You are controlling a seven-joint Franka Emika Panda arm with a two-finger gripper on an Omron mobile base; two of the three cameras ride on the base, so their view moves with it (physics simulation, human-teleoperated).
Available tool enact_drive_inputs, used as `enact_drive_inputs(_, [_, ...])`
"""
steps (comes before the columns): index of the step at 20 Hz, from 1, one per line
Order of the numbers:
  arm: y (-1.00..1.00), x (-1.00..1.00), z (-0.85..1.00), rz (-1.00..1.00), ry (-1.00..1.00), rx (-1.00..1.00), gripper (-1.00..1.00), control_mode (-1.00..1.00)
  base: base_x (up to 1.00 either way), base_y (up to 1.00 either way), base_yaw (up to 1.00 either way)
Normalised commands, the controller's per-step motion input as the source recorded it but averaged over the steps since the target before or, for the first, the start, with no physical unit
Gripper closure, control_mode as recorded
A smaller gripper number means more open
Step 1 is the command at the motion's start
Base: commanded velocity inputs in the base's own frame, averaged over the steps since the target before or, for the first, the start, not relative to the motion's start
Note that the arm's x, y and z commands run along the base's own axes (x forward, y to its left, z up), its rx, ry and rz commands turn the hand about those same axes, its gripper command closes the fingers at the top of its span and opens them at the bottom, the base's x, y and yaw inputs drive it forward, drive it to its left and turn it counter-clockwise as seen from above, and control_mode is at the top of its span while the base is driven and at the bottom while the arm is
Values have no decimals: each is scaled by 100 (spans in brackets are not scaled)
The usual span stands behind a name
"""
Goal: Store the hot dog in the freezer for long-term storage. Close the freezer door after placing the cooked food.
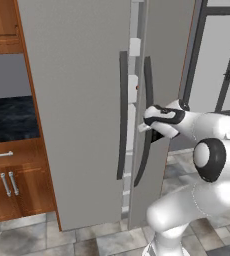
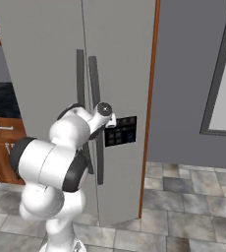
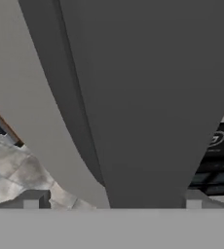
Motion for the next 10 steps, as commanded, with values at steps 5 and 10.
enact_drive_inputs(5, [0, 4, 50, -9, 11, 0, -100, -100, 0, 0, 0])
enact_drive_inputs(10, [2, 19, 55, -7, 7, 2, -100, -100, 0, 0, 0])
